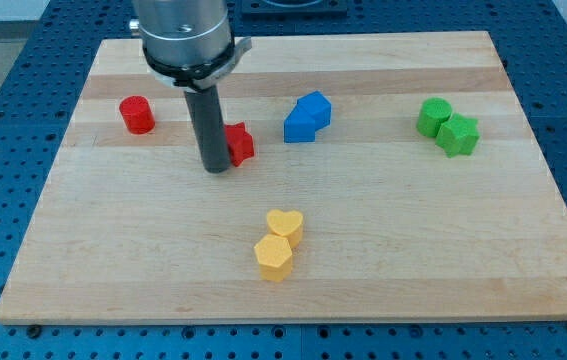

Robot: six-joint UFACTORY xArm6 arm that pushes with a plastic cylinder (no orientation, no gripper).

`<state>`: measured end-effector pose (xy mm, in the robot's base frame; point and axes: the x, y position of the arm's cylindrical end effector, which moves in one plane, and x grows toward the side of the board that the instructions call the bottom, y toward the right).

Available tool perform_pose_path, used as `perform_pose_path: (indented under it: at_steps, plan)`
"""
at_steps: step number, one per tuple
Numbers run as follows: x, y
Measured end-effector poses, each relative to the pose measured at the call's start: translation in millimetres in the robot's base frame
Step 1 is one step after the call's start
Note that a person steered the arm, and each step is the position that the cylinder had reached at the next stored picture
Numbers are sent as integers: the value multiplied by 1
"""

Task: Move the red star to the bottom right of the blue triangle

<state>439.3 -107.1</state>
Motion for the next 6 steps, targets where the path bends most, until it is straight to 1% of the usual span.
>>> perform_pose_path:
  at_steps: [1, 2, 4, 5, 6]
  plan:
    - [-8, -43]
    - [-27, -45]
    - [-34, 25]
    - [-25, 54]
    - [-6, 84]
